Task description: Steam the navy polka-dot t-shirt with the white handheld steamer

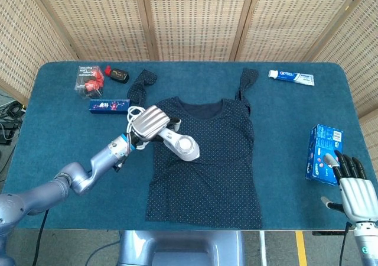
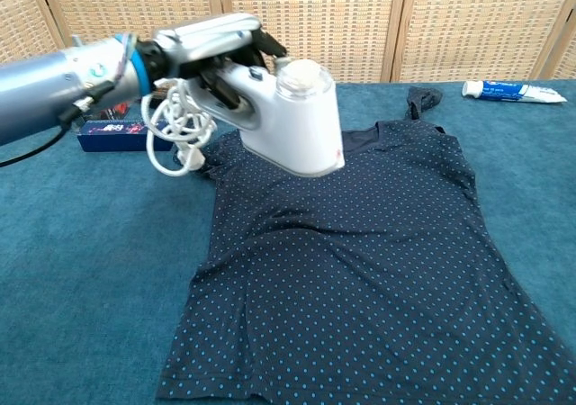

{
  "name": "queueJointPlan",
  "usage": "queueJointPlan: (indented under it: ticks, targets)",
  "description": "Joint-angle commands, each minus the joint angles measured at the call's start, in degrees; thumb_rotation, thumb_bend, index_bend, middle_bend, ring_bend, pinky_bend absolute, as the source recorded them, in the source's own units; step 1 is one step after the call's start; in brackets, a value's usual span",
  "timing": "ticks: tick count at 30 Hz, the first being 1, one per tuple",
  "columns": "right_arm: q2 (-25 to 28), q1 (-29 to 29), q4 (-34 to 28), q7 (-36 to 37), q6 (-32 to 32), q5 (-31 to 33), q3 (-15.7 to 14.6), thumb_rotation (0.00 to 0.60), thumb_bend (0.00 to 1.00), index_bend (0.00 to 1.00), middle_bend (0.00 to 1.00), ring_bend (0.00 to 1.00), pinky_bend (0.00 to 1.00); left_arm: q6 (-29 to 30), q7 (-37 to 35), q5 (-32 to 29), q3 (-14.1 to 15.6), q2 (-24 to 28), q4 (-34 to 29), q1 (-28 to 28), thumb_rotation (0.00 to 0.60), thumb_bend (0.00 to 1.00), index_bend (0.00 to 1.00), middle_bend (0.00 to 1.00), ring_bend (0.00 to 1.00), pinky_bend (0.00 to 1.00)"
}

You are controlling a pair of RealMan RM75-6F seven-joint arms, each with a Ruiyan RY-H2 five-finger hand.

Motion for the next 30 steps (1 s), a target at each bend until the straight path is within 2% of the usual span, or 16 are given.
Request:
queueJointPlan:
  ticks: [1, 8, 16, 30]
  targets:
    - [-0.4, 0.5, 1.1, 0.1, -1.3, 2.1, 0.9, 0.6, 0.0, 0.04, 0.0, 0.0, 0.0, -2.2, -4.6, 2.4, 1.8, -3.5, 4.1, -3.5, 0.6, 0.65, 1.0, 0.9, 0.82, 1.0]
    - [-0.2, 0.5, 2.5, 1.4, -1.5, 5.2, 2.3, 0.6, 0.0, 0.04, 0.0, 0.0, 0.0, -3.3, -13.0, 4.9, 4.7, -9.8, 10.9, -7.3, 0.6, 0.66, 1.0, 0.9, 0.83, 1.0]
    - [0.0, 0.6, 2.9, 2.4, -1.7, 5.9, 2.6, 0.6, 0.0, 0.04, 0.0, 0.0, 0.0, -1.1, -17.2, 7.6, 7.9, -14.7, 16.3, -9.0, 0.6, 0.66, 1.0, 0.9, 0.83, 1.0]
    - [0.3, 0.5, 2.6, 2.6, -1.4, 5.5, 2.4, 0.6, 0.0, 0.04, 0.0, 0.0, 0.0, 1.3, -17.9, 9.7, 12.7, -21.5, 22.9, -8.0, 0.6, 0.66, 1.0, 0.91, 0.83, 1.0]
